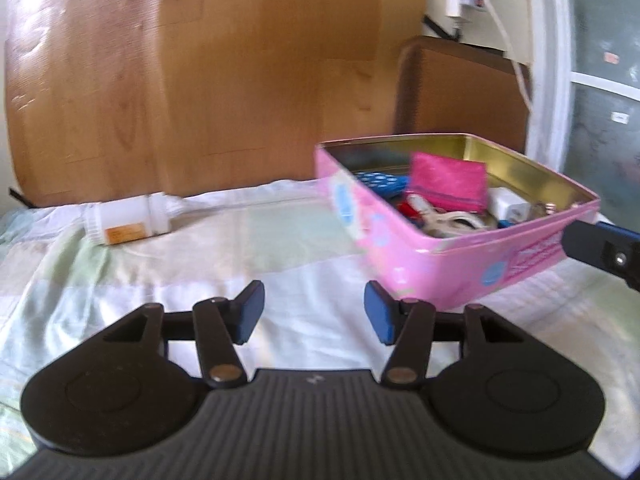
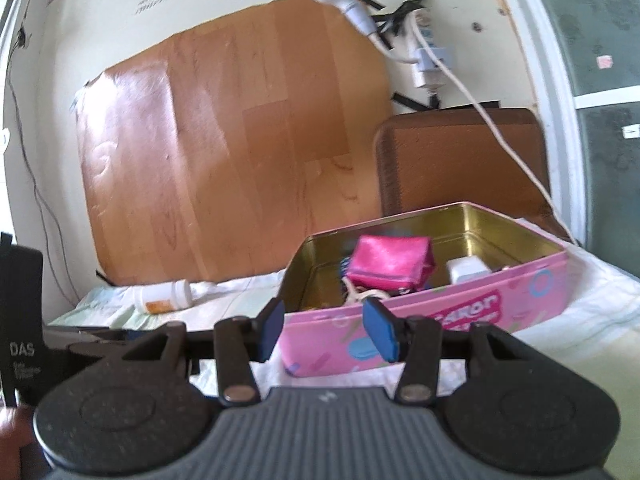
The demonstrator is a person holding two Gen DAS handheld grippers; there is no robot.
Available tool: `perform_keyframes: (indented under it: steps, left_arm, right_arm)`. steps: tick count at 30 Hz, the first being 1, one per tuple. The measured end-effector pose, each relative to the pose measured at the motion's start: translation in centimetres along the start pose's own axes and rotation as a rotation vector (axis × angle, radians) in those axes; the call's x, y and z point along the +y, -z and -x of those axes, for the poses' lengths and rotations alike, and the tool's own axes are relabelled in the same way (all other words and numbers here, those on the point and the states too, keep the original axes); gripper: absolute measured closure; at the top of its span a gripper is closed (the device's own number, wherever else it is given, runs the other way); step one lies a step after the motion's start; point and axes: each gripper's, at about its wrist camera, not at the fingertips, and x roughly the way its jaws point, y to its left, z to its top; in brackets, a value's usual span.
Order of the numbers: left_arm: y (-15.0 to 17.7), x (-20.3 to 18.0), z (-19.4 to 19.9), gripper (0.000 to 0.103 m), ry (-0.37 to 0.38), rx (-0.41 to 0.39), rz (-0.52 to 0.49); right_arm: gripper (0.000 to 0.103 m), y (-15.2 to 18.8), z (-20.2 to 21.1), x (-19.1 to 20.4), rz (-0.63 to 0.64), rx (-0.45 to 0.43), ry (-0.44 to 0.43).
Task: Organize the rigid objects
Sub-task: 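Withdraw both tools from the pink tin, then move the right tool to the white pill bottle and close on it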
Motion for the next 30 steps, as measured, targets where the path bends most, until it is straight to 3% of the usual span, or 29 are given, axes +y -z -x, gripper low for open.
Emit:
perform_keyframes:
  steps: [7,10,17,21,23,27,30]
  left_arm:
    - [0.2,4.7,-1.1,0.038,-0.084,0.002,0.011]
    - [0.1,8.4,-1.6,0.038,-0.158,0.002,0.059]
    - [1.3,17.7,-1.6,0.038,-0.329,0.014,0.319]
    - [2.3,21.3,-1.6,0.038,-0.281,0.037,0.541]
    - [2.7,22.0,-1.5,0.038,-0.272,0.037,0.595]
    - [2.9,22.8,-1.4,0.038,-0.251,0.028,0.662]
    - [3.2,23.4,-1.1,0.038,-0.246,0.018,0.694]
  right_arm:
    - [0.057,0.2,-1.8,2.7,0.06,0.044,-0.04]
    - [0.056,0.0,-3.0,4.4,0.101,0.074,-0.081]
    - [0.056,-1.1,-9.3,9.8,0.146,0.196,-0.233]
    - [0.048,-2.0,-14.2,13.9,0.194,0.251,-0.318]
    - [0.045,-2.4,-16.8,17.0,0.321,0.26,-0.346]
    - [0.028,-2.1,-21.1,23.2,0.72,0.233,-0.365]
    - [0.026,-1.4,-24.1,26.3,0.93,0.223,-0.384]
